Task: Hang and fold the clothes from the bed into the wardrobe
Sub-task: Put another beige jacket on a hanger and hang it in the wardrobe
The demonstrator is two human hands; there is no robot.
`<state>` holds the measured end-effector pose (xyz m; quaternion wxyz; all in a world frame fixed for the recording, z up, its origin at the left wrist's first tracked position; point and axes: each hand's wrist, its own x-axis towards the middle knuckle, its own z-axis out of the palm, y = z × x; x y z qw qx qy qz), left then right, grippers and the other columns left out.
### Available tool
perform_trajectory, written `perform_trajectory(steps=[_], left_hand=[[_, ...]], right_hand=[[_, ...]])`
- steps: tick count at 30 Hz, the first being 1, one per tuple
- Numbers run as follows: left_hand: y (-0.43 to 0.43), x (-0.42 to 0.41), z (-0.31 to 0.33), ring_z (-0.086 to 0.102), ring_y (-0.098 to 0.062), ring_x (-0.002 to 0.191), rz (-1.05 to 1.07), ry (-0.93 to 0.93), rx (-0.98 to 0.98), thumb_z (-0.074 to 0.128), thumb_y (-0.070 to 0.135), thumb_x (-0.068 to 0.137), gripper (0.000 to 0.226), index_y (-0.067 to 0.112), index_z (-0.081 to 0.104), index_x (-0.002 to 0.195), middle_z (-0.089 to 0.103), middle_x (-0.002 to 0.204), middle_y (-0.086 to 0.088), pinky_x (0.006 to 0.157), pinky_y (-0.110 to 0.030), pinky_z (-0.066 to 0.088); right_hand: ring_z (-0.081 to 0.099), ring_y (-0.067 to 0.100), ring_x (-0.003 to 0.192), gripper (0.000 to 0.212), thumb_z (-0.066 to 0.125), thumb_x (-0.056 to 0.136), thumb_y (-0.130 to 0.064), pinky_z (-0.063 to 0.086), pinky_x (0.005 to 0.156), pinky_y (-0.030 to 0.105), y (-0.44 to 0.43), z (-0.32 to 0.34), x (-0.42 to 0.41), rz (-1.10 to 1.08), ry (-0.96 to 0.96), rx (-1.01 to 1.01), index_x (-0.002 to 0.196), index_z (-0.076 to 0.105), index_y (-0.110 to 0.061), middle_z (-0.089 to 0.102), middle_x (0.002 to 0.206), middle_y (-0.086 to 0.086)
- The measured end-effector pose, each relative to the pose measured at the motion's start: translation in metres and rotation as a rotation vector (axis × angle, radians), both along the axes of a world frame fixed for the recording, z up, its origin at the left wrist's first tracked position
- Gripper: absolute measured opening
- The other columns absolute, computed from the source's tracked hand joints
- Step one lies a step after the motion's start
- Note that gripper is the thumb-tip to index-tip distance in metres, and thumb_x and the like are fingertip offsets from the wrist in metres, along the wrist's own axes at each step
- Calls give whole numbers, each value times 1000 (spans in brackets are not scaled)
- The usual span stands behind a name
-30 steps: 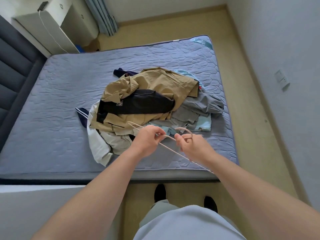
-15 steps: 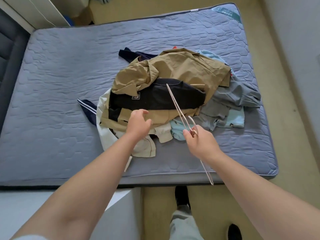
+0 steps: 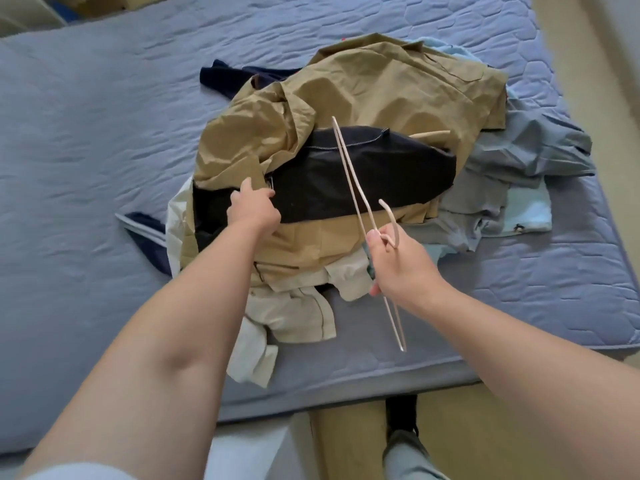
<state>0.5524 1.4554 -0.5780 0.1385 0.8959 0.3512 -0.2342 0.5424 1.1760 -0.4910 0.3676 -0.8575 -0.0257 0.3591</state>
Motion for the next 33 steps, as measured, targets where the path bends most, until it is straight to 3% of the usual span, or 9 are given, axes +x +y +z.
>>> perform_trajectory(steps=[4,7,10,13,19,22,26,29,33], left_hand=[[13,23,-30,-7,-36,154,-207,62,187,54,25,94,55,44,47,145,-12,169,1,119,-52,23],[17,30,-40,-13,-38,153,-249,53,292,49,20,93,49,28,51,141,-13,169,0,122,-55,13],[16,29,-42,14,-31,152,-272,19,348,48,16,91,51,11,49,142,24,163,-6,120,-50,22],[2,17,-29,52,-33,121,-197,-120,316,52,8,87,36,7,59,123,57,127,-12,106,-44,39],[-36,-42,37,53,-40,117,151,-298,50,47,1,90,44,8,32,131,52,130,-21,97,-49,47],[-49,-66,84,55,-36,117,427,-333,-93,46,13,93,50,10,33,141,54,136,-16,88,-40,43],[-90,-86,151,61,-27,103,279,-263,-165,66,37,83,47,15,54,122,64,113,-4,83,-35,49],[-132,-90,197,60,-27,94,133,-204,-172,64,13,75,28,16,57,102,63,99,-5,77,-35,52],[-181,-87,259,64,-25,87,-46,-306,-166,57,1,70,27,16,70,89,67,89,-3,68,-32,52]], right_hand=[[66,14,57,32,31,107,-45,46,48,17,-5,-29,-2,-101,-3,59,91,50,-23,63,77,4],[67,18,61,33,33,107,-44,46,47,14,-12,-37,-10,-131,3,84,95,53,-20,65,85,7],[65,15,56,35,35,107,-43,42,45,10,-16,-38,-17,-142,-9,74,97,55,-16,66,87,7],[64,11,52,36,34,107,-45,41,44,9,-21,-30,-24,-151,10,68,97,56,-18,65,87,5],[69,6,63,33,30,106,-48,40,59,24,-41,19,-41,-150,67,43,95,54,-29,68,81,4],[67,7,52,34,30,105,-47,44,63,30,-57,52,-49,-156,72,26,93,55,-27,66,86,2],[67,10,49,36,30,104,-46,45,61,31,-78,100,-64,-161,61,17,93,55,-22,65,86,1],[68,11,51,34,32,104,-46,46,60,30,-94,134,-76,-193,56,69,92,55,-24,64,85,0],[69,11,56,31,33,104,-47,45,58,28,-126,177,-90,-196,-2,104,97,54,-25,64,88,0]])
